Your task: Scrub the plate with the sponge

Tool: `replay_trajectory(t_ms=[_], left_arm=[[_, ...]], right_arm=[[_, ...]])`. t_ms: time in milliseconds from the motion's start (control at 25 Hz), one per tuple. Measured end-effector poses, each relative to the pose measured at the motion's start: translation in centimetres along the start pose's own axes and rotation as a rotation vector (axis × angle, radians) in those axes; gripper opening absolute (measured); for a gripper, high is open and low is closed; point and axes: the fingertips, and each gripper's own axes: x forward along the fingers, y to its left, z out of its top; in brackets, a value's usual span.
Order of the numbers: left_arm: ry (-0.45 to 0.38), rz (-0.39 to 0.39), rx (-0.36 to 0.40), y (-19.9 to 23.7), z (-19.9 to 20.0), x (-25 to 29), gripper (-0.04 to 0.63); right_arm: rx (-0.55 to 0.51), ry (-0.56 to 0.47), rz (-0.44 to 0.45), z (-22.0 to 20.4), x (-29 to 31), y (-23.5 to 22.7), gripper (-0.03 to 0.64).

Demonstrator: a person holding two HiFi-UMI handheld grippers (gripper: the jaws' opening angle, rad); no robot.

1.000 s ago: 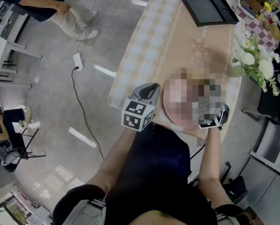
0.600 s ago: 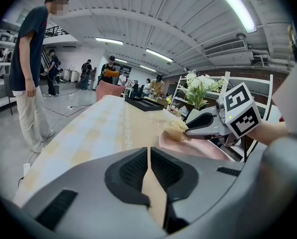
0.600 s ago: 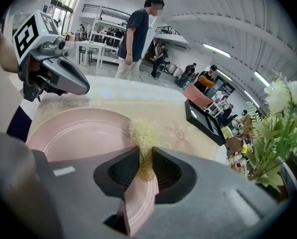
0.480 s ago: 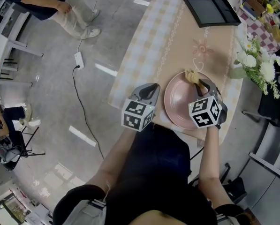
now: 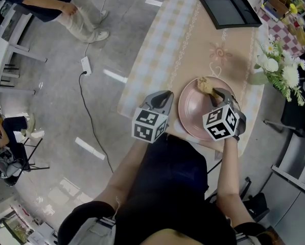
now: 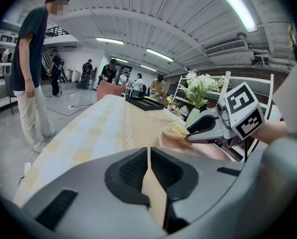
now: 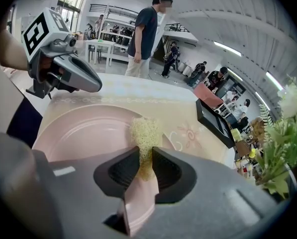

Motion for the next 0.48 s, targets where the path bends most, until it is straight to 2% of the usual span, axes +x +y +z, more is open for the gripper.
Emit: replay_trajectory(t_ms=[480], left_arm=[[0.001, -0.009, 0.008, -0.7, -0.2, -0.1, 0.026]], right_arm=[[-0.036, 0.032, 0.026, -0.8, -0.8, 1.4, 0.080]])
